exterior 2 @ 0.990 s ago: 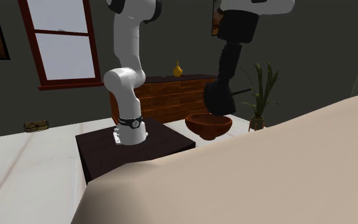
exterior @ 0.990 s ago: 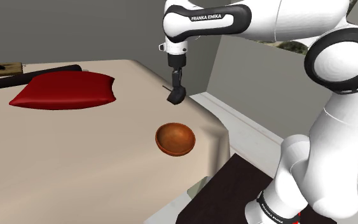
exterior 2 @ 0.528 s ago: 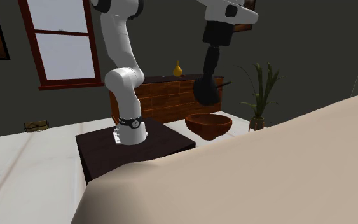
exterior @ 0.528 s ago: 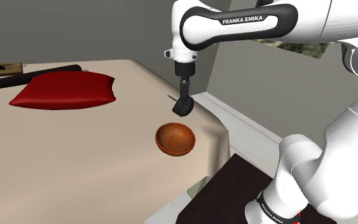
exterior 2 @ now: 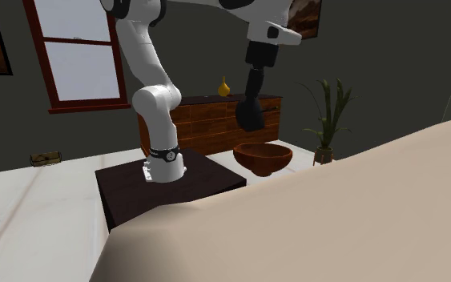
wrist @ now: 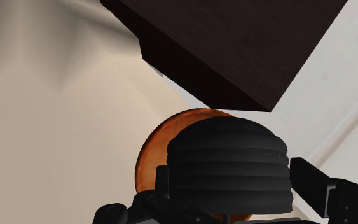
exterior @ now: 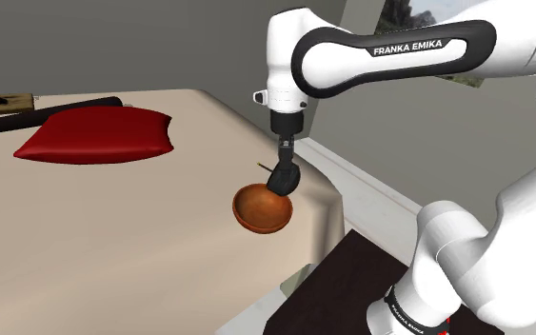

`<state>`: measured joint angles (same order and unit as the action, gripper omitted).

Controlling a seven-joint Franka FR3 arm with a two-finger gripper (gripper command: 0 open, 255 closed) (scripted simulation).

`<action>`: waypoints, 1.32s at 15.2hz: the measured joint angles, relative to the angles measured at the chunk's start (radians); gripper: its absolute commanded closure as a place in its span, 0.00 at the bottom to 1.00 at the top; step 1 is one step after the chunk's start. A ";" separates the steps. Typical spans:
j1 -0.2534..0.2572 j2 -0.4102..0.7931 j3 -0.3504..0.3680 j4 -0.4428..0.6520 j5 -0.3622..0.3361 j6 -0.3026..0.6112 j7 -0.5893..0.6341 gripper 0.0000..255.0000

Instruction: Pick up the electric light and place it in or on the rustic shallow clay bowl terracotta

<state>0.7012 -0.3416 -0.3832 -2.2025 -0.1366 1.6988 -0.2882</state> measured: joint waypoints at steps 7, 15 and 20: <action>-0.001 0.014 -0.007 -0.083 -0.001 0.097 0.004 1.00; -0.002 0.029 -0.014 -0.116 -0.001 0.144 0.001 1.00; -0.002 0.029 -0.014 -0.116 -0.001 0.145 0.001 0.00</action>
<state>0.6995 -0.3123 -0.3972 -2.3186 -0.1377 1.8436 -0.2875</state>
